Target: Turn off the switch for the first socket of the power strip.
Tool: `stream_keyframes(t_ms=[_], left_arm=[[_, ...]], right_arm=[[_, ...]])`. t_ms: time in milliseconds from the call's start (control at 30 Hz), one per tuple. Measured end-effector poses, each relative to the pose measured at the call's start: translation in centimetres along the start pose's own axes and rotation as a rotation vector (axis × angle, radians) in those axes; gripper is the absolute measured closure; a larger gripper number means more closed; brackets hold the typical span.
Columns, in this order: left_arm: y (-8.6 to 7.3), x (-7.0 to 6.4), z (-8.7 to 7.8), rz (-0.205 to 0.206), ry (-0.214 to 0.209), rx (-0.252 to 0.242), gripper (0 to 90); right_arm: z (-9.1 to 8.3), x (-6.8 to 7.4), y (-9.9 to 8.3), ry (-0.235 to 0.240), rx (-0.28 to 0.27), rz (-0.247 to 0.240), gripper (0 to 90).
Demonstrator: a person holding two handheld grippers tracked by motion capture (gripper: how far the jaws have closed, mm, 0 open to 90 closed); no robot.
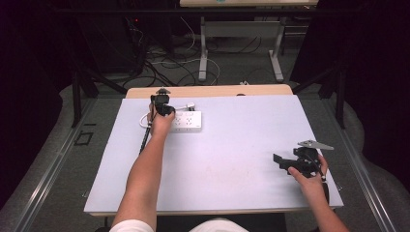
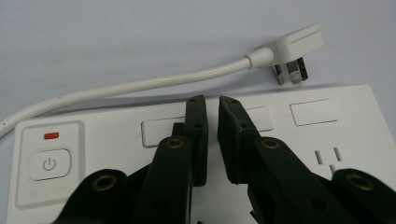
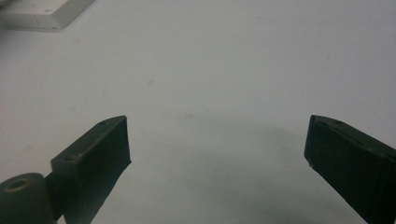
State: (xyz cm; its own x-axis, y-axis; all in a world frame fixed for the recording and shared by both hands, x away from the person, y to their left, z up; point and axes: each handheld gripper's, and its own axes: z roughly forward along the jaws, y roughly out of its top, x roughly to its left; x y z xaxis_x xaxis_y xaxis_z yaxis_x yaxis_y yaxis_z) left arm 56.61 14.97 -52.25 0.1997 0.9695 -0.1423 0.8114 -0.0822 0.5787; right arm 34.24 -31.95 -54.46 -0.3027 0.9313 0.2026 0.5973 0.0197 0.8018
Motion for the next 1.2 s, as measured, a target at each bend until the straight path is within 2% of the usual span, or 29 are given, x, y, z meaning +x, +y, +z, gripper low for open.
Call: stream_keyframes(t_ms=[267, 433, 467, 500, 600, 667, 800, 1000, 1200], left_arm=[[-0.1, -0.5, -0.3, 0.002, -0.028, 0.004, 67.4], [-0.2, -0.8, -0.6, 0.016, -0.028, 0.014, 60.6], [-0.2, -0.7, -0.8, 0.033, -0.03, 0.024, 59.8], [-0.2, -0.9, -0.9, 0.019, -0.036, 0.021, 59.1], [-0.2, -0.8, -1.2, 0.025, -0.047, 0.014, 56.1], [-0.2, -0.8, -1.5, 0.016, -0.048, 0.023, 54.7], [-0.1, -0.8, -2.0, 0.011, -0.078, 0.035, 53.6], [-0.2, -1.3, -2.9, 0.044, -0.098, 0.038, 51.9], [-0.3, -1.6, -3.6, 0.057, -0.12, 0.041, 50.8]], right_arm=[[0.1, 0.0, 0.0, 0.0, 0.001, -0.012, 6.7], [0.2, 0.1, 0.0, 0.005, 0.008, -0.003, 6.7], [0.2, 0.1, 0.0, 0.005, 0.007, -0.008, 6.7], [0.2, 0.2, 0.0, 0.004, 0.008, -0.005, 6.7], [0.3, 0.1, 0.1, 0.006, 0.007, -0.013, 6.7], [0.3, 0.2, 0.1, 0.006, 0.007, -0.013, 6.7], [0.3, 0.1, 0.1, 0.006, 0.008, -0.018, 6.7], [0.3, 0.2, 0.1, 0.006, 0.008, -0.016, 6.7], [0.3, 0.2, 0.1, 0.004, 0.007, -0.019, 6.7]])
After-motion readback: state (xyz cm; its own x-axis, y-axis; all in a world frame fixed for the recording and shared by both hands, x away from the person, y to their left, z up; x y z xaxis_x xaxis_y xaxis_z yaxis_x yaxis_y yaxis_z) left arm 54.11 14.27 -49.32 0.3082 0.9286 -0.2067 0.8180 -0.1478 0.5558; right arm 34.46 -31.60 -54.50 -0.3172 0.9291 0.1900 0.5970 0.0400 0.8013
